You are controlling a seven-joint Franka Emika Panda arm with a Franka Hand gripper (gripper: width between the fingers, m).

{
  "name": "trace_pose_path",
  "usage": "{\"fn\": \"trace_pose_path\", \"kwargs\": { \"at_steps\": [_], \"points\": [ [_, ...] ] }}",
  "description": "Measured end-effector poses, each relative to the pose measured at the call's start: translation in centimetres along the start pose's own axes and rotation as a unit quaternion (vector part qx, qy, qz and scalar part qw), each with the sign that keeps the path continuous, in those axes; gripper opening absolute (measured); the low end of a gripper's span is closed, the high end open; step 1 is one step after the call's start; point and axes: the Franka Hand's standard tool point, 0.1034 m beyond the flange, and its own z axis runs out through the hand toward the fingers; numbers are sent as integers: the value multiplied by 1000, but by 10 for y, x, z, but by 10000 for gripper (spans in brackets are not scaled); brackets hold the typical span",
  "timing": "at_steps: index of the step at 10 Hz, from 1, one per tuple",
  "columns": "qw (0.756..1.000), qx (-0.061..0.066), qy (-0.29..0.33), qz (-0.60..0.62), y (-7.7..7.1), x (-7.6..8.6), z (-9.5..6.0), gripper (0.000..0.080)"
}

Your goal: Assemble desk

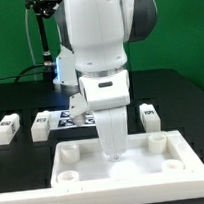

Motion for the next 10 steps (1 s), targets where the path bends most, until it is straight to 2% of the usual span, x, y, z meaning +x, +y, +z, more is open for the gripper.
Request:
{"fn": "trace_pose_path", "kwargs": {
  "at_steps": [2,4,5,6,8,10],
  "points": [
    [1000,0,0,0,0,0,-1,649],
    [998,12,-11,69,-4,11,-22,649],
    [997,8,-13,74,-4,19,-27,649],
    [990,11,-15,140,-6,29,-31,649],
    [970,2,-18,243,-6,53,-40,649],
    [953,2,-15,304,-7,60,-40,649]
  ]
}}
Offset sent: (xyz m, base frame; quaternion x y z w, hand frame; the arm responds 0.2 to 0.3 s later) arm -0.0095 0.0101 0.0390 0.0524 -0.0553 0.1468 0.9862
